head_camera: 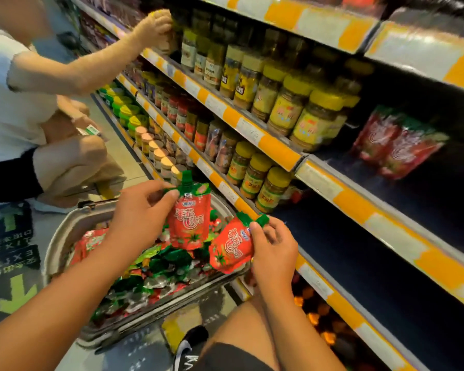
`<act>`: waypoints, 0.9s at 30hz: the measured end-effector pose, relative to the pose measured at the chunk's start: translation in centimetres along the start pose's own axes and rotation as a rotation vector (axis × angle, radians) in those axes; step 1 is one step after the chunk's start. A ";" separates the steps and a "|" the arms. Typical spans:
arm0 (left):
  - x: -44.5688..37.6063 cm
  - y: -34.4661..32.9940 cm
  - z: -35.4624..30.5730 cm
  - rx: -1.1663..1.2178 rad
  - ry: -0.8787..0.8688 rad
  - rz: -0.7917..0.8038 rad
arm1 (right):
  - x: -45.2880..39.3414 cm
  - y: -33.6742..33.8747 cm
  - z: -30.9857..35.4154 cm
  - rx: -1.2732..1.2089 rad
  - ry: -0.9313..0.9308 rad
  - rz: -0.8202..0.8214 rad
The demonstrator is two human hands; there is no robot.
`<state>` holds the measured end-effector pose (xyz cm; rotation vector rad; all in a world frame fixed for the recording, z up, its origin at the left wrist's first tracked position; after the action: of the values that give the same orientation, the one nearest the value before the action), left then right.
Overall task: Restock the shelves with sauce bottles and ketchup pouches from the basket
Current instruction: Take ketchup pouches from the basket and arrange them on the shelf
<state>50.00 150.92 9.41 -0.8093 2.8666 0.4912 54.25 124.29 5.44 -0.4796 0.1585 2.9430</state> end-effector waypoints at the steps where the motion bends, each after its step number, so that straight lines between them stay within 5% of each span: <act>1: 0.3 -0.8 -0.7 0.023 -0.008 0.017 | 0.0 1.3 0.4 -0.001 0.015 -0.023; 12: 2.7 -10.0 -9.7 0.244 0.013 0.279 | -2.6 14.4 8.1 -0.025 0.132 -0.248; 27: 1.1 -19.9 -21.2 0.359 0.011 0.548 | -8.0 23.4 16.3 0.104 0.346 -0.315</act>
<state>58.93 127.12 23.66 0.0356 3.0283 0.0051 52.80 102.31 25.27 -0.9033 0.2486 2.5122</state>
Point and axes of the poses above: each hand's wrist, its own x-axis away from the middle knuckle, its own y-axis out of the back of the hand, z = x × y, the point moved 3 cm from there along -x, towards the middle knuckle, and after that the axes turned 10 degrees about y, right-handed, at the moved point
